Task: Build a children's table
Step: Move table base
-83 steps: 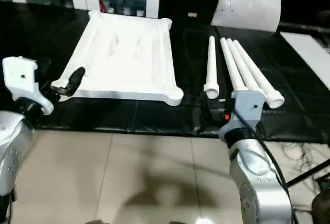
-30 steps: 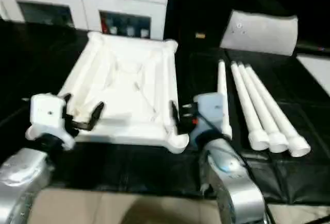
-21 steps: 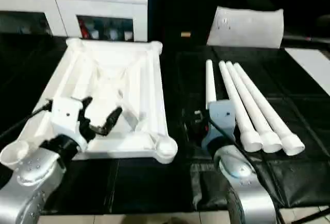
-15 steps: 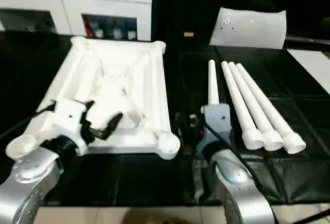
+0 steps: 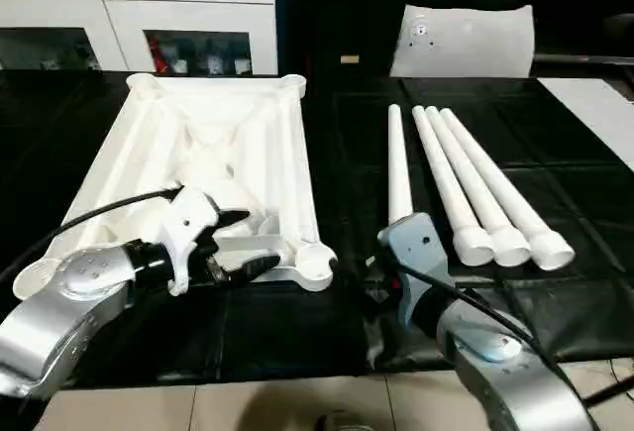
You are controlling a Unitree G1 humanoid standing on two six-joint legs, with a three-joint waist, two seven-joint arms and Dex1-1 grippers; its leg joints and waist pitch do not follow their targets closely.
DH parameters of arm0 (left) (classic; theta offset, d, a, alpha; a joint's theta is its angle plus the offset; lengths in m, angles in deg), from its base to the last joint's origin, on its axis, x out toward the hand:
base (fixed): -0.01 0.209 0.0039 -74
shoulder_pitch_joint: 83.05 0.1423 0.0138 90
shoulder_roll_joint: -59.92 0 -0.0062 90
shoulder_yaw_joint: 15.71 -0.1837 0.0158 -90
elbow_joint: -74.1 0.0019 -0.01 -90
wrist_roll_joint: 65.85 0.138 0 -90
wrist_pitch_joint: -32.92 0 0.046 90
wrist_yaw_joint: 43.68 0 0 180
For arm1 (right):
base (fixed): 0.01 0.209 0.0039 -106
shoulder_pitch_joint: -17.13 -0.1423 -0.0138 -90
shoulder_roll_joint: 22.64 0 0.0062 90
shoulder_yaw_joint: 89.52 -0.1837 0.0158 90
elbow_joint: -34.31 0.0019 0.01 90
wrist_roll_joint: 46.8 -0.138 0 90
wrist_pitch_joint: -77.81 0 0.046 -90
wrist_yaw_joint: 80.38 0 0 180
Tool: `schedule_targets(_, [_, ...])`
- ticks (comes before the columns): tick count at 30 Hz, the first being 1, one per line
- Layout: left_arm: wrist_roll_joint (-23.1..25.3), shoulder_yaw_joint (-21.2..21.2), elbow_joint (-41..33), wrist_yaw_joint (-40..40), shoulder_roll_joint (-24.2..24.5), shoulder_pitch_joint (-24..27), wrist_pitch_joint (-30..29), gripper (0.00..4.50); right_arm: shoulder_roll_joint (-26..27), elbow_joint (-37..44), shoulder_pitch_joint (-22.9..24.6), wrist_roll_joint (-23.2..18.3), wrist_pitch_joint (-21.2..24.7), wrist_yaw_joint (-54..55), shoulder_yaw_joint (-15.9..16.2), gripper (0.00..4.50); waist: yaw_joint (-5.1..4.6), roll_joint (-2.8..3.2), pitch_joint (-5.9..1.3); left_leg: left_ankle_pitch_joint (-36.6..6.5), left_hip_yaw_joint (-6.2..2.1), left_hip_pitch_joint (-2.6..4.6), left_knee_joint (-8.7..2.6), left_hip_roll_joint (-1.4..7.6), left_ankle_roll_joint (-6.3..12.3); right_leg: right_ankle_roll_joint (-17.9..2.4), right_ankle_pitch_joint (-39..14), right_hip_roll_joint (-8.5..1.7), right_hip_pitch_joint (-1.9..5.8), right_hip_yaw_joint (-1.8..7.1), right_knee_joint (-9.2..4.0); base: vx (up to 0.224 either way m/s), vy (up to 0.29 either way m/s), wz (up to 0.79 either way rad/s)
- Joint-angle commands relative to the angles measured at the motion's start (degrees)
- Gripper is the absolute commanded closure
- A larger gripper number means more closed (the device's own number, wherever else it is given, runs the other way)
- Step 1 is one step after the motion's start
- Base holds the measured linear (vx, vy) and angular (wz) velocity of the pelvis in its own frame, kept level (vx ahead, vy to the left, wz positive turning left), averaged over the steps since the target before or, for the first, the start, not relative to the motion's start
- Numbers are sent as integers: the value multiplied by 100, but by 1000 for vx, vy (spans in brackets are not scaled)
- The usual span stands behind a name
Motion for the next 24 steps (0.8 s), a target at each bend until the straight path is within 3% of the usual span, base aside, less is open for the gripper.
schedule_targets(1, [-25,-100,190,343,114,-156,160,68,-94,84,-107,-106,86,-195,-96,0,51,24,-279,-586,-75,-158,-592,353,411,-887,-2064,-404,286,303,-430,0,0,0])
schedule_targets(6, [15,-407,591,1046,374,-484,124,108,-358,132,-148,-235,26,-451,-102,0,122,20,-320,11,-17,-155,-555,365,457,-1227,-1437,-441,338,326,-346,0,0,0])
schedule_targets(7, [63,-437,711,1108,366,-552,164,118,-384,136,-150,-231,-35,-479,-99,0,121,-14,-325,94,-11,-168,-553,366,473,-1237,-1396,-444,352,326,-343,0,0,0])
schedule_targets(10, [166,-548,1001,1272,345,-722,279,134,-470,201,-109,-395,52,-652,-109,0,189,-8,-335,382,-4,-168,-549,379,522,-1261,-1218,-445,369,311,-313,0,0,0])
schedule_targets(12, [159,-583,1110,1381,334,-813,267,164,-553,267,-88,-551,136,-821,-127,0,215,-3,-330,371,-2,-167,-559,394,488,-1254,-1251,-446,376,306,-302,0,0,0])
schedule_targets(13, [207,-643,1208,1446,335,-890,286,169,-615,319,-70,-659,174,-938,-134,0,223,34,-324,281,-5,-155,-565,402,457,-1239,-1345,-451,377,304,-314,0,0,0])
schedule_targets(19, [515,-870,1662,1603,339,-1137,522,232,-799,465,37,-848,257,-1178,-64,0,222,8,-302,-177,24,-170,-606,411,280,-996,-1976,-442,370,310,-403,0,0,0])
schedule_targets(24, [773,-1063,1923,1723,361,-1227,723,262,-914,496,107,-877,297,-1192,2,0,228,13,-304,-217,22,-177,-611,410,237,-924,-2072,-453,367,313,-423,0,0,0])
